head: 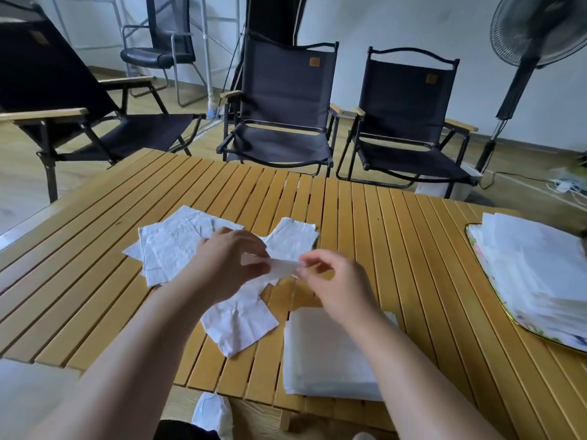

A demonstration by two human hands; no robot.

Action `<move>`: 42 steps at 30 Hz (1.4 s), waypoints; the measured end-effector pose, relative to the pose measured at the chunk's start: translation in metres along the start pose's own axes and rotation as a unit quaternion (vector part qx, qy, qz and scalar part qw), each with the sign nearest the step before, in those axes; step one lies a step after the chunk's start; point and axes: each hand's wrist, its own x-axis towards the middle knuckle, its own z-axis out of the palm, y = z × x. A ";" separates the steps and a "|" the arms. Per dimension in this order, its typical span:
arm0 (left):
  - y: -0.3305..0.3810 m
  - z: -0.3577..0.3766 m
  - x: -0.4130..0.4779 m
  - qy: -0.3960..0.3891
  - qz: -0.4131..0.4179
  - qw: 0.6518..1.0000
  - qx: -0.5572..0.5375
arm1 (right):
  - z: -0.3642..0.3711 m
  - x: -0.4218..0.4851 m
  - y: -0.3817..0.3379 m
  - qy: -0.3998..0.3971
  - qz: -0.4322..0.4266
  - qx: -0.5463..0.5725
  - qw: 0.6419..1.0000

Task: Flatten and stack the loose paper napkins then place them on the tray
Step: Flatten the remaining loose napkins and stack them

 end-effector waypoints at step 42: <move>0.008 0.065 0.026 -0.099 -0.039 0.986 0.130 | -0.011 0.016 0.046 -0.015 0.113 -0.105 0.988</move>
